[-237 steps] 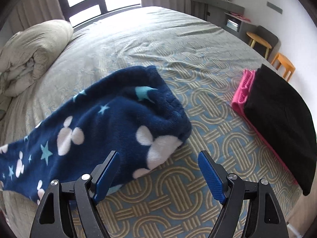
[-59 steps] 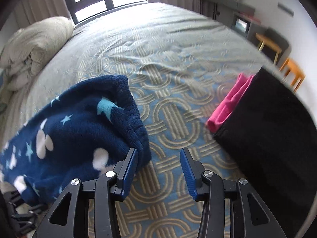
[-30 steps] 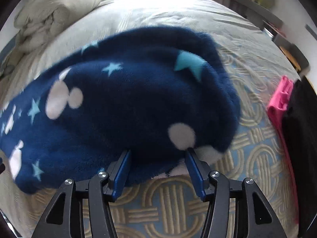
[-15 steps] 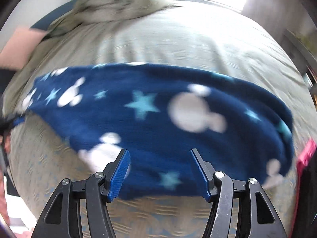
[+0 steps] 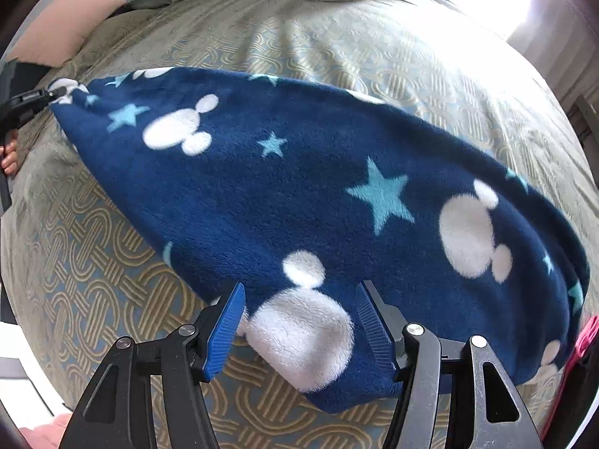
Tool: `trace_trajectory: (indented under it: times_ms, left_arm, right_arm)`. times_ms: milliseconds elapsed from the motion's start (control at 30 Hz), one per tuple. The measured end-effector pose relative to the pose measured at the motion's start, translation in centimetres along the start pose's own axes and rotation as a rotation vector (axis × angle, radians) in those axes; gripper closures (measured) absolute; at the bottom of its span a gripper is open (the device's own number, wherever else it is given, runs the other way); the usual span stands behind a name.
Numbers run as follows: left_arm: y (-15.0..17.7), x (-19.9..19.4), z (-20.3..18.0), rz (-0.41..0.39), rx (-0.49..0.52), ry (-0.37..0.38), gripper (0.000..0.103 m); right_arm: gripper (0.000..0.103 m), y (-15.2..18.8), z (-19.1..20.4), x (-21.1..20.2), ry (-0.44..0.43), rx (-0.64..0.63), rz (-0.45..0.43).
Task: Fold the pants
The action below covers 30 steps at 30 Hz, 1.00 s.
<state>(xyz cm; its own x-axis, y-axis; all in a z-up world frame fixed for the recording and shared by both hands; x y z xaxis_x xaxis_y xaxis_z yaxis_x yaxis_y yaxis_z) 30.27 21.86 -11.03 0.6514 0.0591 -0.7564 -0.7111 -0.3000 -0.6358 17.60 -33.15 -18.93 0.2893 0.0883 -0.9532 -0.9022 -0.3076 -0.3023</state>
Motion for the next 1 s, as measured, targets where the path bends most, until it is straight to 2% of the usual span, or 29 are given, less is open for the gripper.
trace_trajectory:
  times_ms: [33, 100, 133, 200, 233, 267, 367, 600, 667, 767, 800, 867, 933, 1000]
  left_arm:
    - [0.6, 0.4, 0.5, 0.013, 0.014, -0.029, 0.079]
    - [2.2, 1.8, 1.8, 0.079, 0.026, -0.083, 0.073]
    - [2.9, 2.2, 2.1, 0.097, 0.024, -0.094, 0.072]
    - [3.9, 2.1, 2.7, 0.120, -0.002, -0.076, 0.062]
    - [4.4, 1.8, 3.0, 0.126, -0.017, -0.070, 0.049]
    - [4.7, 1.6, 3.4, 0.129, -0.039, -0.068, 0.040]
    - [5.6, 0.5, 3.7, 0.141, -0.106, -0.028, 0.038]
    - [8.8, 1.1, 1.1, 0.300, -0.233, 0.166, 0.038]
    - [8.6, 1.5, 0.7, 0.288, -0.249, 0.158, 0.036]
    - [7.4, 2.0, 0.6, 0.252, -0.285, 0.144, 0.036]
    - [6.9, 2.2, 0.8, 0.240, -0.307, 0.145, 0.039]
    - [6.1, 2.5, 1.2, 0.234, -0.344, 0.147, 0.070]
    - [5.5, 2.8, 1.9, 0.240, -0.401, 0.178, 0.080]
    - [5.1, 2.5, 2.1, 0.230, -0.429, 0.204, 0.083]
  right_arm:
    - [0.040, 0.3, -0.1, 0.4, -0.004, 0.012, 0.007]
    - [0.040, 0.8, -0.2, 0.6, -0.009, 0.018, 0.018]
    - [0.040, 1.3, -0.3, 0.7, -0.011, 0.016, 0.028]
    - [0.040, 1.8, -0.3, 0.9, -0.014, 0.010, 0.040]
    - [0.040, 2.1, -0.4, 1.0, -0.013, 0.008, 0.042]
    - [0.040, 2.2, -0.5, 1.0, -0.015, 0.009, 0.043]
    - [0.040, 2.3, -0.8, 0.8, -0.026, 0.024, 0.038]
    - [0.039, 2.7, -1.7, 0.7, -0.053, 0.064, 0.032]
    - [0.039, 3.3, -2.7, 0.1, -0.087, 0.105, 0.022]
    - [0.039, 4.6, -5.8, -0.9, -0.172, 0.248, -0.014]
    - [0.039, 5.3, -7.4, -1.3, -0.202, 0.322, -0.027]
    - [0.033, 6.7, -10.5, -1.7, -0.266, 0.482, -0.050]
    - [0.025, 8.8, -13.1, -1.9, -0.350, 0.662, -0.077]
    - [0.022, 10.6, -14.1, -1.6, -0.462, 0.782, -0.081]
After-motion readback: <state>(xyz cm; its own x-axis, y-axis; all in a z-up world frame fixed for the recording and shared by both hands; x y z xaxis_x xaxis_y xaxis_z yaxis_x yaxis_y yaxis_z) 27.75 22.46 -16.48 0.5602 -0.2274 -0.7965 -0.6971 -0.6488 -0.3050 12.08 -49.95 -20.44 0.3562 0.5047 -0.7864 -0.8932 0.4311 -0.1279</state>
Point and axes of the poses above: each gripper's, at about its wrist camera, not at the fingertips, and x roughly the way its jaws point, z to its left, y to its underside, the point moved 7 cm from there along x, roughly the way its jaws point, and after that the axes turned 3 degrees about -x, right-handed, at the moved point
